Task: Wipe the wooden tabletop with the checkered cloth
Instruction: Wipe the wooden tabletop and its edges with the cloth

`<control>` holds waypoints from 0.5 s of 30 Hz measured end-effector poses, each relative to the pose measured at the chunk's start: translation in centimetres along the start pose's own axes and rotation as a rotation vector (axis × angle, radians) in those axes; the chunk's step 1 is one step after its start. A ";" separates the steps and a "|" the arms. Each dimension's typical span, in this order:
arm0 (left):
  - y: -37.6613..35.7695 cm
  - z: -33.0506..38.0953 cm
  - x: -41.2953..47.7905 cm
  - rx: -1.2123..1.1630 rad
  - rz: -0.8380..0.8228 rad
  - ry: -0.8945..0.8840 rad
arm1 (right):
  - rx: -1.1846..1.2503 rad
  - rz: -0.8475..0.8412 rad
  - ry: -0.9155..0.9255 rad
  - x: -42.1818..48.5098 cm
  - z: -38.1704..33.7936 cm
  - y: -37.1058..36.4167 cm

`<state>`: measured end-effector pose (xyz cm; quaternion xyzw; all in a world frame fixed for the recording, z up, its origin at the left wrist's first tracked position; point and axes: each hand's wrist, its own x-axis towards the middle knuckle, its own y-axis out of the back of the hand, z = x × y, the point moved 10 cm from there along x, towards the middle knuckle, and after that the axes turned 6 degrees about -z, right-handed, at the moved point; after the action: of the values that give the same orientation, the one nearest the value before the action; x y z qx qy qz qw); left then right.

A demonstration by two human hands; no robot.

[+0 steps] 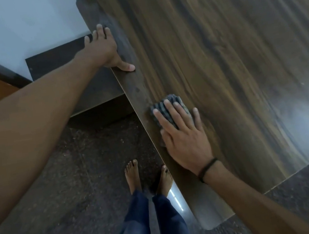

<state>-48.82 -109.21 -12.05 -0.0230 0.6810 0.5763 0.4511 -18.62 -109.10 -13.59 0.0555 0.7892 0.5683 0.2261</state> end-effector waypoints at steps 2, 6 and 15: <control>0.0 -0.1 -0.1 0.012 0.002 0.004 | -0.004 0.002 0.078 0.0 -2.8 -0.5; 0.0 -0.4 -0.2 0.042 0.041 -0.027 | -0.119 -0.029 0.255 -1.7 -1.9 -0.9; 5.8 -2.3 2.5 -0.051 0.179 -0.017 | -0.076 -0.019 0.160 1.1 -1.6 -0.1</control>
<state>-54.86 -107.92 -9.44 0.0316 0.6616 0.6315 0.4030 -20.29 -110.14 -13.58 -0.0059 0.7829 0.5985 0.1697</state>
